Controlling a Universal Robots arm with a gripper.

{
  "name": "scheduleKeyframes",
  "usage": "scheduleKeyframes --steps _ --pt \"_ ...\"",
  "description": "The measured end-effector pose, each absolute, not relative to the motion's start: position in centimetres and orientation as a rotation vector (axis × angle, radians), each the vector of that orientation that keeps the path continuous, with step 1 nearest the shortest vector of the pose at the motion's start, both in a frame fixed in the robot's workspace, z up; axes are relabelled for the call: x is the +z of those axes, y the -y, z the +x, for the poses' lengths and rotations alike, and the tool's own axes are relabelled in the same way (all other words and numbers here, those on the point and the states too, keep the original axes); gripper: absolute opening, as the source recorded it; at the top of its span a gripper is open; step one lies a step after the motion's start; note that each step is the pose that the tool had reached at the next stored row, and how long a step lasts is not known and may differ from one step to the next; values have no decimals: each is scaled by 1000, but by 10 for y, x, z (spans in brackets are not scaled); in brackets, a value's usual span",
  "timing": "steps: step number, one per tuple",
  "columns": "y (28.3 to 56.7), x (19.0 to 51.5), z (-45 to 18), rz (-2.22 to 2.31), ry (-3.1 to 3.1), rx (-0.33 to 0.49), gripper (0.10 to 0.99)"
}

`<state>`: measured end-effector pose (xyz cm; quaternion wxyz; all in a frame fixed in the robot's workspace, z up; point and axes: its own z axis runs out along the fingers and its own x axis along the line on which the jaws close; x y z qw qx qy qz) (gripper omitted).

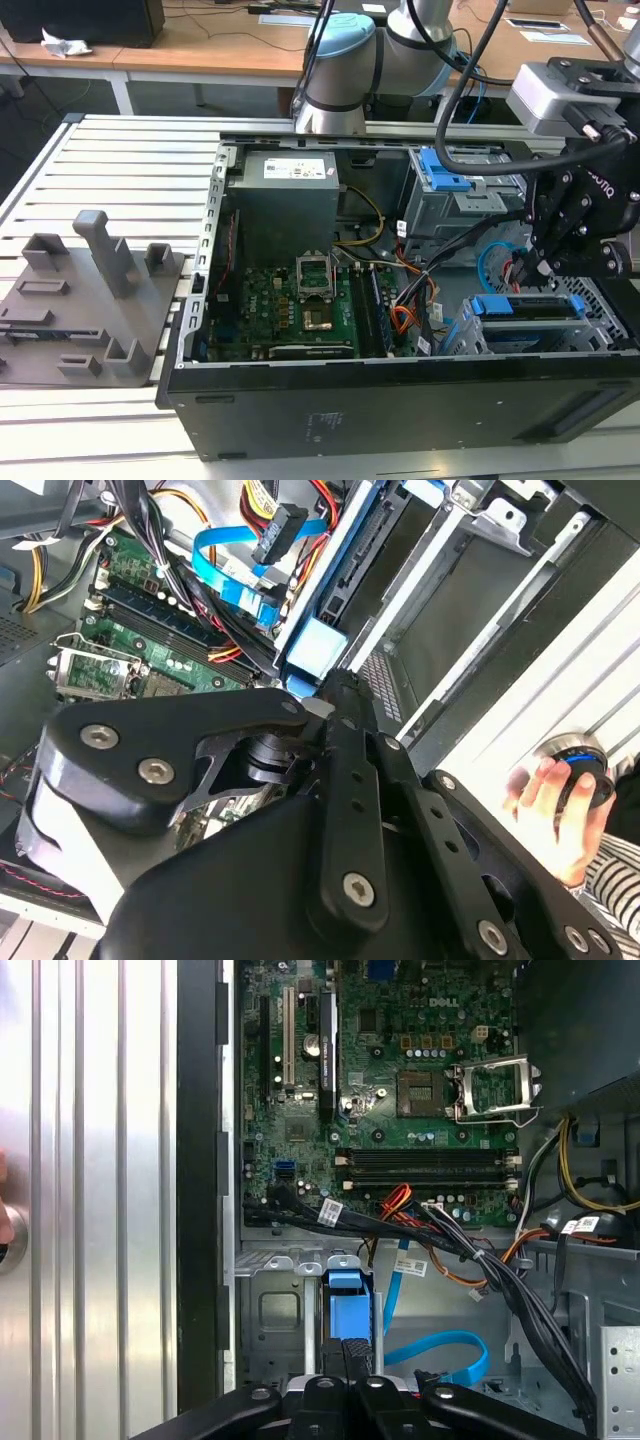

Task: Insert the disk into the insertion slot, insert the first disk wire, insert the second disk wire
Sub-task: 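Insert the disk into the insertion slot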

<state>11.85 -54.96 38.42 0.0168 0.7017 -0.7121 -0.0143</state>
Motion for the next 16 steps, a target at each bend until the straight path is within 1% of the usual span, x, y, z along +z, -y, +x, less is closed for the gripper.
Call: scheduleKeyframes --steps 4,8,16 --pt "550 384 119 2181 2213 -45 106" --pt "549 384 133 2180 2212 -47 106" --pt "549 359 137 2178 2210 -51 106"
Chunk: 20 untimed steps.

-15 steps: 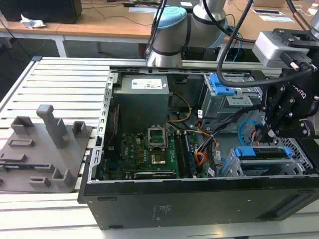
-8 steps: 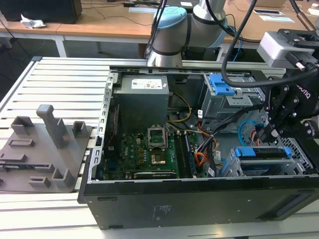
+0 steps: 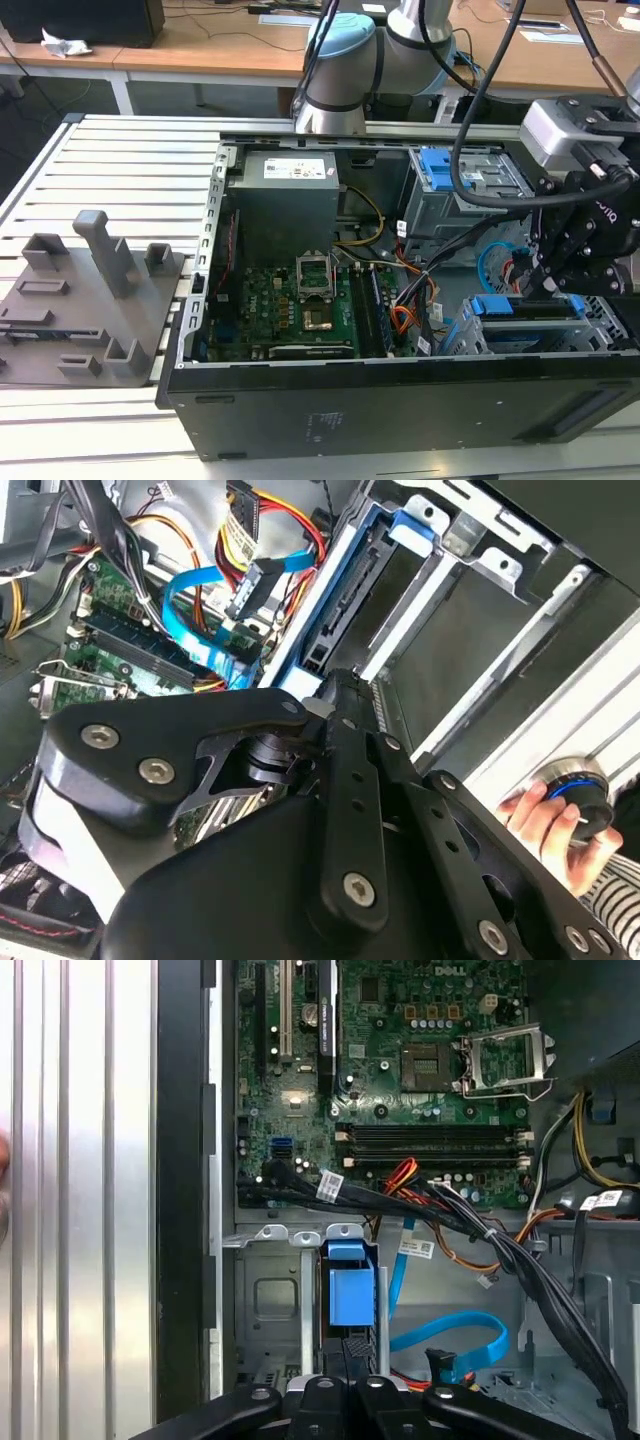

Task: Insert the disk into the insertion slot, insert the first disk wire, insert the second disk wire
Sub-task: 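Insert the disk into the insertion slot, then insert the first disk wire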

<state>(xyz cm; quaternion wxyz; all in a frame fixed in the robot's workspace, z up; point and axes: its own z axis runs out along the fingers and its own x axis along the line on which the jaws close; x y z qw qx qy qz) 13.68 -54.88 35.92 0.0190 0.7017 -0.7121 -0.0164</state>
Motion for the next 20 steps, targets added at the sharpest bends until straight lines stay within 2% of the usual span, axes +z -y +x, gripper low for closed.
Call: scheduleKeyframes --steps 17,18,20 --pt "549 356 140 2178 2210 -51 106" --pt "549 356 140 2178 2210 -51 114" --pt "549 356 140 2178 2210 -51 235"
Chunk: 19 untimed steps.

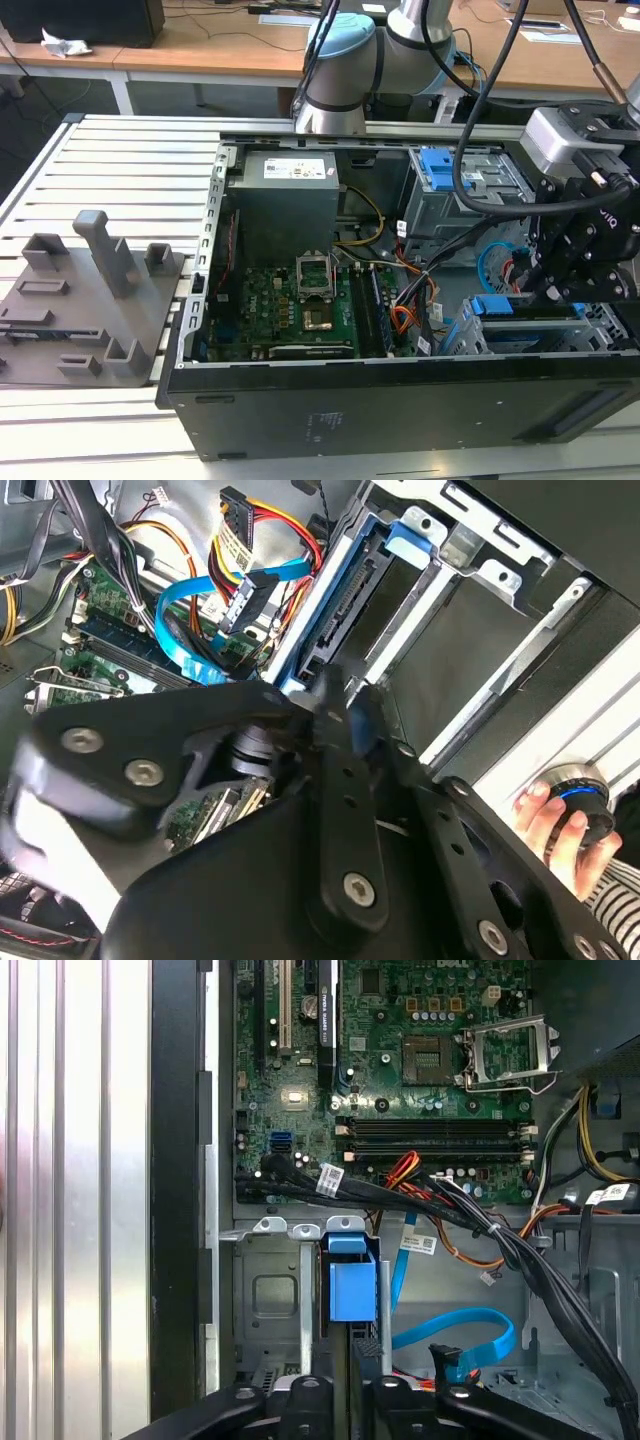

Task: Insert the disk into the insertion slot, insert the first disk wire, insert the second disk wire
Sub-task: 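Insert the first disk wire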

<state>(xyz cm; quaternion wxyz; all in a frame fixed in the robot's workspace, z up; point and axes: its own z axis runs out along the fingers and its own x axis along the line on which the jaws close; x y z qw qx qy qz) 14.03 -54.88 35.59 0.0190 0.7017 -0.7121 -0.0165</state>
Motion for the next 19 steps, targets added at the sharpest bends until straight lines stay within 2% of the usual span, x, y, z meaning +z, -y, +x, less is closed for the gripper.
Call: scheduleKeyframes --steps 2,10,16,19 --pt "549 356 140 2178 2210 -51 361" --pt "549 356 155 2177 2210 -53 361" --pt "547 371 155 2177 2209 -52 361" --pt "526 371 155 2177 2209 -52 361"
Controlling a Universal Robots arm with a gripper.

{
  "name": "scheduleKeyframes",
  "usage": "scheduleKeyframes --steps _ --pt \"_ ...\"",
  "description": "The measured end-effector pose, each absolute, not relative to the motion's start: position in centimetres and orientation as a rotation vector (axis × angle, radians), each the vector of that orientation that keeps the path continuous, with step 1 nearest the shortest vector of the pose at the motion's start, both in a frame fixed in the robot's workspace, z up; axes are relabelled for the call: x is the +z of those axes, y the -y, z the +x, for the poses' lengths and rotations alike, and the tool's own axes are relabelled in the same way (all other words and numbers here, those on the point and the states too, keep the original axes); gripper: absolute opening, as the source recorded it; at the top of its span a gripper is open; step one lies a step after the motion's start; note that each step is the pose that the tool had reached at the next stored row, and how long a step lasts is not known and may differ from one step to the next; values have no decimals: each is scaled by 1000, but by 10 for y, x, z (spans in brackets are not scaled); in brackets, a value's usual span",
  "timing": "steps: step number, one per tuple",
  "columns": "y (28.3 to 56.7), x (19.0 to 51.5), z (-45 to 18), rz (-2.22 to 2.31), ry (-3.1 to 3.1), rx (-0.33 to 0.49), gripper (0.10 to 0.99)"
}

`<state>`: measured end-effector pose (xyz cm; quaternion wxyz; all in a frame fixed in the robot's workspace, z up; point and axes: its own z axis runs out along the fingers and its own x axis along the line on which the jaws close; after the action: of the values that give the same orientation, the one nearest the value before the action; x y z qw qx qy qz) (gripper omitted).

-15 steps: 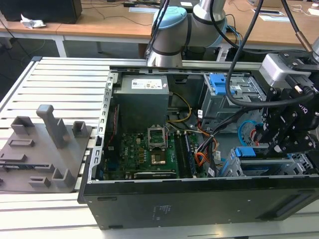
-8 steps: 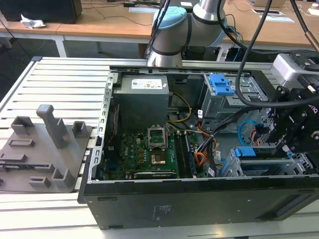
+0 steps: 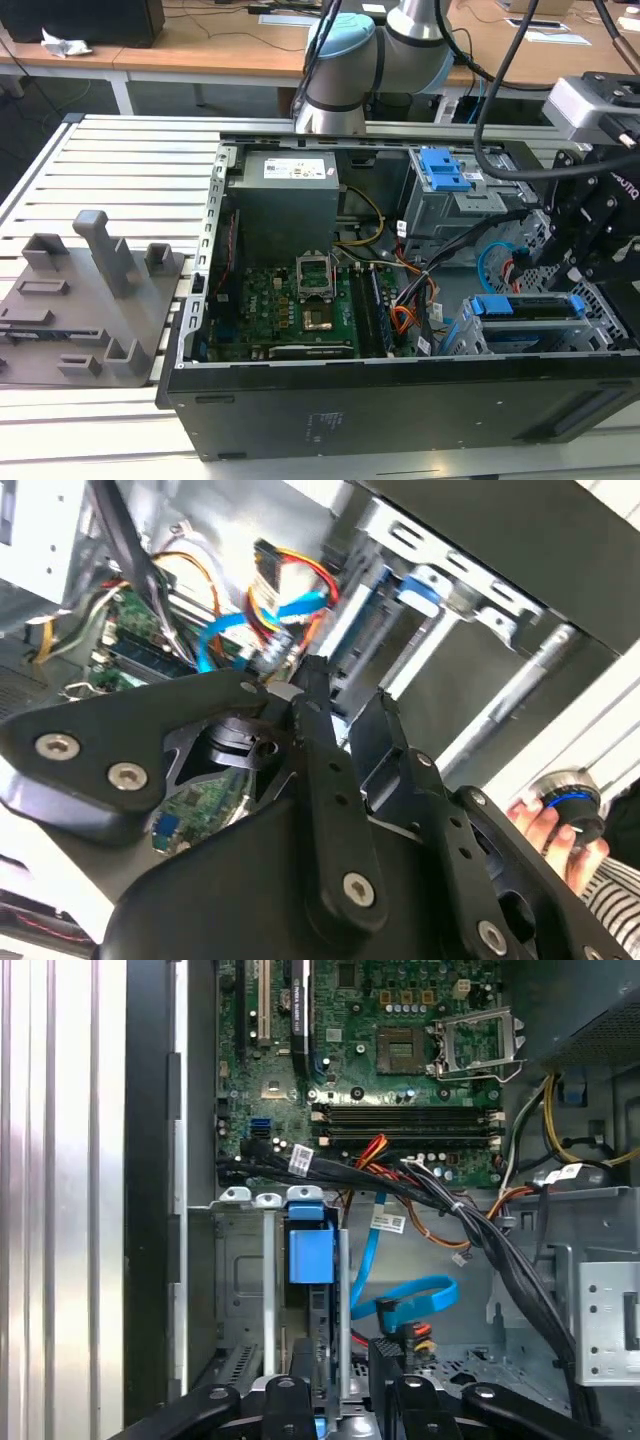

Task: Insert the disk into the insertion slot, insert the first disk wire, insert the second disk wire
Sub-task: 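Insert the first disk wire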

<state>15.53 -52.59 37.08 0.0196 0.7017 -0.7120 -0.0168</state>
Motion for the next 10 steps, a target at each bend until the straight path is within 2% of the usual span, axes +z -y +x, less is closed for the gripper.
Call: scheduleKeyframes --steps 2,10 --pt "518 371 155 2177 2209 -52 361" --pt "517 355 155 2177 2209 -52 361"
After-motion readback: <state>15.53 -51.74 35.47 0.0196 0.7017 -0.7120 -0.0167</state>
